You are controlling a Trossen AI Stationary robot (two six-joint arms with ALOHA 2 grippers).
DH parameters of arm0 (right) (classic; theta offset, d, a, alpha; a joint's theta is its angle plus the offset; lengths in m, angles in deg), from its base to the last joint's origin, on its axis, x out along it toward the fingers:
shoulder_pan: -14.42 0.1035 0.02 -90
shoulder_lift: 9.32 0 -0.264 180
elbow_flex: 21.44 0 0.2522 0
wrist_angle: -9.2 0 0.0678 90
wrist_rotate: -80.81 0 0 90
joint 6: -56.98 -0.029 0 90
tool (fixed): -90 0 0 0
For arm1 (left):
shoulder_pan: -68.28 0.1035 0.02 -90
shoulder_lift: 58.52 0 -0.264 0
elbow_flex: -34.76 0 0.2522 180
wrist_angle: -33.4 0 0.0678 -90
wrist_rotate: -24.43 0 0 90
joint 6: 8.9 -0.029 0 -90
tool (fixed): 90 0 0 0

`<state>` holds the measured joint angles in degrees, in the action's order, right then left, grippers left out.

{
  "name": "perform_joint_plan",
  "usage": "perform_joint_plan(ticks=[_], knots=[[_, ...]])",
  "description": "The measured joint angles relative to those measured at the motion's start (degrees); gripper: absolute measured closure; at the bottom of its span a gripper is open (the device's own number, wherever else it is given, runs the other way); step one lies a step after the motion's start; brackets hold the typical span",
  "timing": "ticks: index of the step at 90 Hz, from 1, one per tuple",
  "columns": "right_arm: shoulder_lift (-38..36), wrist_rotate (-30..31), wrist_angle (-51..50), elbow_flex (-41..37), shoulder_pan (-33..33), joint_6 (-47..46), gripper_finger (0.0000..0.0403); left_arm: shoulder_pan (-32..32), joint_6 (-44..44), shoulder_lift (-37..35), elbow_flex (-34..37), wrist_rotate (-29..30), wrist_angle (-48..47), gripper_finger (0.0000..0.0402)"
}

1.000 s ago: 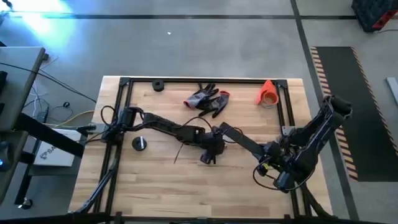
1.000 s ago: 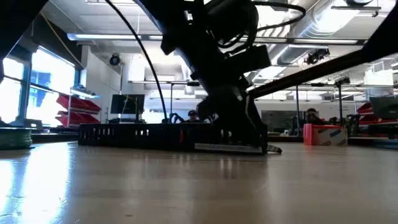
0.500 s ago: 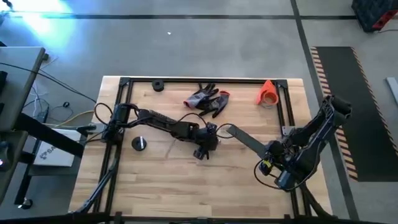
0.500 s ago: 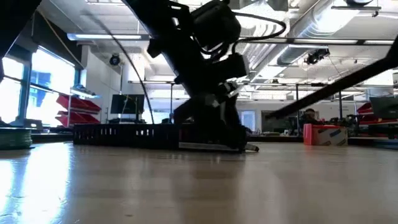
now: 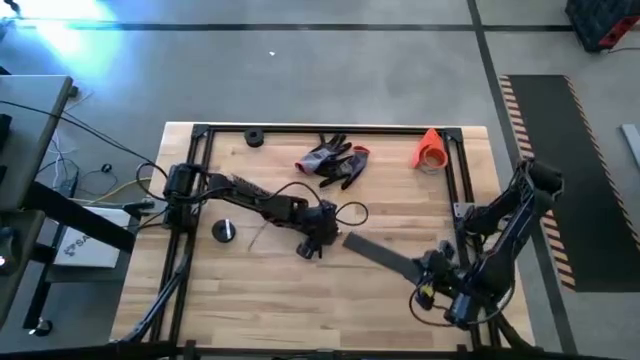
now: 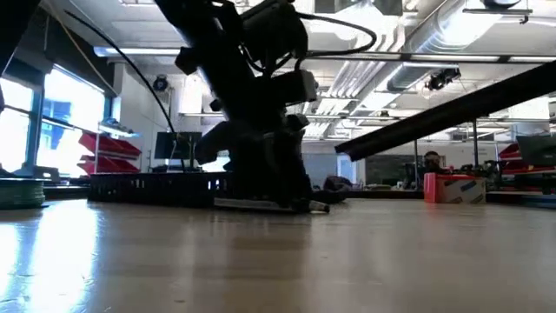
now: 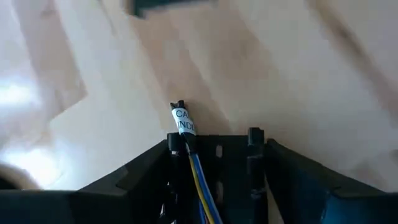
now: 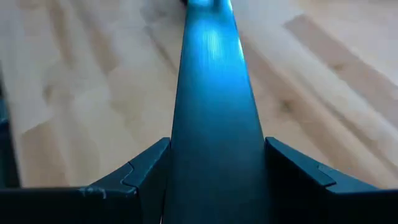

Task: Ziptie cables
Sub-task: Close the black cable duct

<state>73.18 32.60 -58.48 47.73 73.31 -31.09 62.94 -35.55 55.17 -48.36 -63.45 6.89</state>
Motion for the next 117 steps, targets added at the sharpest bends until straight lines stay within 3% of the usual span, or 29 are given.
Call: perform_joint_plan(ticks=[22, 54, 68, 95, 117], knots=[[3.6, -0.2, 5.4, 0.0, 0.0, 4.0, 0.0196, -1.2, 8.0, 0.0, -0.7, -0.6, 2.3, 0.0173], [4.0, -0.3, 4.7, 0.0, 0.0, 4.6, 0.0196, -1.4, 10.3, -0.1, -7.4, -1.8, -9.7, 0.0132], [4.0, 0.0, 4.3, 0.0, 0.0, 4.6, 0.0196, -1.3, 10.4, -0.2, -6.9, -0.2, -12.5, 0.0130], [4.0, 3.4, 1.1, 0.0, 1.7, 3.1, 0.0196, -1.5, 8.7, -0.1, 0.0, 2.0, -2.1, 0.0132], [4.0, 5.3, 1.1, 0.0, -0.1, 5.9, 0.0197, -3.1, 9.0, -0.1, 1.1, 2.0, 1.0, 0.0144]])
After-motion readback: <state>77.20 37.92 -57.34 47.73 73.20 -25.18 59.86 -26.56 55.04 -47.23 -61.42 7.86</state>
